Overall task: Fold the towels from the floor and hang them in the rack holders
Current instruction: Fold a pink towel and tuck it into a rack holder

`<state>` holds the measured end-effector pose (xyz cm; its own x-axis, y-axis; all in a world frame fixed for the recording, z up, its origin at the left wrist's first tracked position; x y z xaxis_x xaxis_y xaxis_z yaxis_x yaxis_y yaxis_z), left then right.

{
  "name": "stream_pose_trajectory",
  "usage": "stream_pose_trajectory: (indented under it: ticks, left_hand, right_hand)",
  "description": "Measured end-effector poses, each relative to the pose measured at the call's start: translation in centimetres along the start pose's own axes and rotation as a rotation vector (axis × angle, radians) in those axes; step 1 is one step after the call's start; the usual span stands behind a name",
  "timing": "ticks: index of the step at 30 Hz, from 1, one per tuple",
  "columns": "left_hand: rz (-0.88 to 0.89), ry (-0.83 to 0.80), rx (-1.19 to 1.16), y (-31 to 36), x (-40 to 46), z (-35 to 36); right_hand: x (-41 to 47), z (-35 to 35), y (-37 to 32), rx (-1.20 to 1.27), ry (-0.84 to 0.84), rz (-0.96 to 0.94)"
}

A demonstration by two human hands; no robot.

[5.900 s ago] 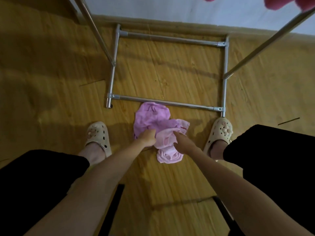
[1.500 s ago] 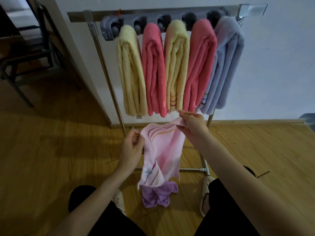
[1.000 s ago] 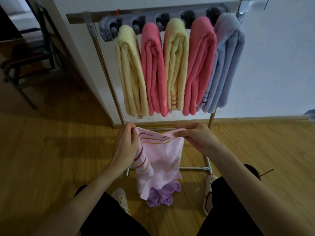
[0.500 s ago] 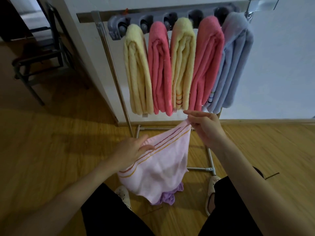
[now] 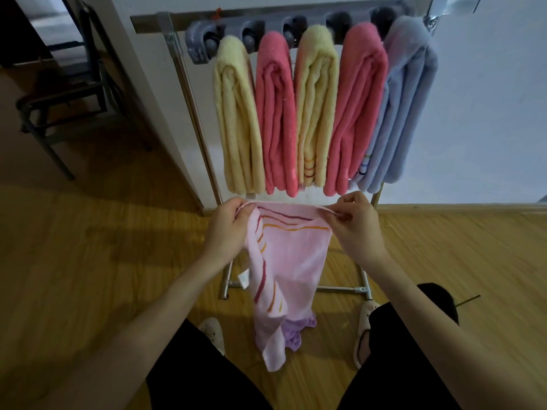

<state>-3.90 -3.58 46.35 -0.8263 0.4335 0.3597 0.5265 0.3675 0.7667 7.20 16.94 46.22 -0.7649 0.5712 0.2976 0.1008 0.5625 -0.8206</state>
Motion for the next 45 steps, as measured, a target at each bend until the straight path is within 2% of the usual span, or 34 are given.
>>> stream_pose_trajectory:
  ticks: [6,9,13,19,24,30,41,45]
  left_hand:
    - [-0.093,0.043,-0.097,0.9,0.5,-0.5]
    - [-0.197,0.072,-0.225,1.0,0.3,-0.5]
    - [-0.366,0.127,-0.469,0.7,0.2,-0.2]
    - [-0.378,0.188,-0.558,0.6,0.9,-0.1]
    - [-0.378,0.253,-0.578,0.9,0.9,0.1]
    - [-0.331,0.270,-0.594,1.8,1.1,0.0]
    - [-0.272,0.274,-0.632,3.0,1.3,-0.7]
    - [-0.251,0.276,-0.645,3.3,1.3,-0.8]
  right_hand:
    - [-0.9,-0.5,-0.7,-0.196,0.043,-0.248]
    - [-1.5,-0.1,-0.8,-0.231,-0.055,-0.347]
    - [-2.5,0.6,-1.1,-0.199,-0.219,-0.381]
    - [-4.8,2.6,-2.3,-0.300,-0.368,-0.516]
    - [-5.0,4.6,-1.7,-0.313,-0.429,-0.430]
    - [-4.2,6.3,-2.6,-0.288,-0.401,-0.326]
    - [-1.9,7.0,-3.8,-0.283,-0.132,-0.237]
    - [-1.5,7.5,-4.1,-0.324,-0.118,-0.205]
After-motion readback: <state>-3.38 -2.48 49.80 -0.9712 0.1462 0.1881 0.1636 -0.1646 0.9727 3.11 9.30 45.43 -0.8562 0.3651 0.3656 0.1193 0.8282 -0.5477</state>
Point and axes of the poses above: each hand's wrist, its own x-axis towards the middle knuckle, its own z-axis out of the palm, y = z × x, the point moved 7 cm from there along x, towards the middle knuckle, and after that the axes turned 9 degrees about z, right-handed, at the moved point
